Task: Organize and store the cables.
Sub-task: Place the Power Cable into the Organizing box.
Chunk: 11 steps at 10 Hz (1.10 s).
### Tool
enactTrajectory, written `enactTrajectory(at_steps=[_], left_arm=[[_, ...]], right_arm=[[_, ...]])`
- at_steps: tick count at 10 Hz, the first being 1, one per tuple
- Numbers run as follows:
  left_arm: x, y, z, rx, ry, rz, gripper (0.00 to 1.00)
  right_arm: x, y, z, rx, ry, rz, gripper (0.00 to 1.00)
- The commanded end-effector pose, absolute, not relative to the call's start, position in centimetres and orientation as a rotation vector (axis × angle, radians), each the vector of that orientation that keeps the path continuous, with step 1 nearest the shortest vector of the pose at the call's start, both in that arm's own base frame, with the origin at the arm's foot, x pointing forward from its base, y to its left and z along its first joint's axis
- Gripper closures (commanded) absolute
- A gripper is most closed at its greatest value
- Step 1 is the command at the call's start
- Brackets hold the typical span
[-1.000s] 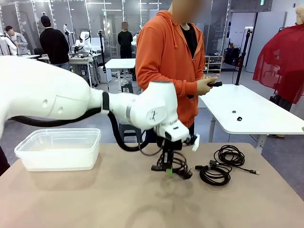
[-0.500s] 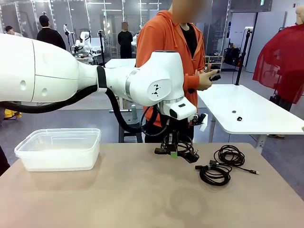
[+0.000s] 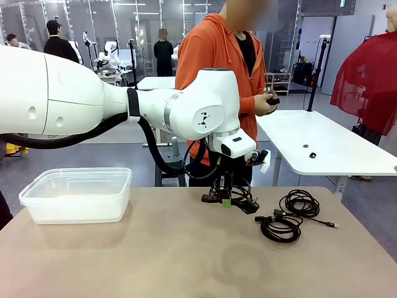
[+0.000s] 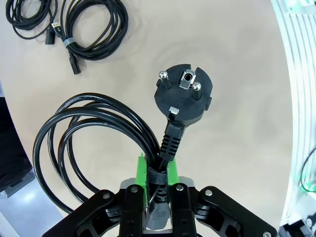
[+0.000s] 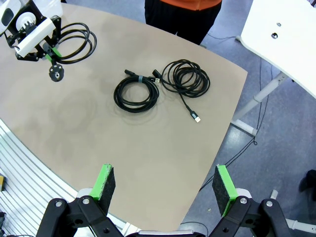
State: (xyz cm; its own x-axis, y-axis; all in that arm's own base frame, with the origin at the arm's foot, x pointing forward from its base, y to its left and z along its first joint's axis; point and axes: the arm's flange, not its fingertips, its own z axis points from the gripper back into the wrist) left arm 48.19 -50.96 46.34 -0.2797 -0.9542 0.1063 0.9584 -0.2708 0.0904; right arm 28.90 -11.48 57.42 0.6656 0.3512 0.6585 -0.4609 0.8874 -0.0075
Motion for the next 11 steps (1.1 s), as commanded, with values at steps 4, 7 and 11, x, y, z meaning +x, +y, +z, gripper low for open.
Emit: enactTrajectory(at_steps=[4,7,11], left_arm=[[49.7,-43.9,51.1,-0.074,-0.156,-1.817,0.82],[48.6,-35.1,53.6,-0.112,-0.226,-1.752,0.82],[46.1,-23.4,55.8,-0.115,-0.409,-1.559,0.82]], right_arm=[[28.9,-11.6,57.4,0.169,-0.709,0.466,0.00],[28.9,-11.6,57.4,0.169,-0.709,0.466,0.00],[28.9,-11.6,57.4,0.169,-0.709,0.466,0.00]])
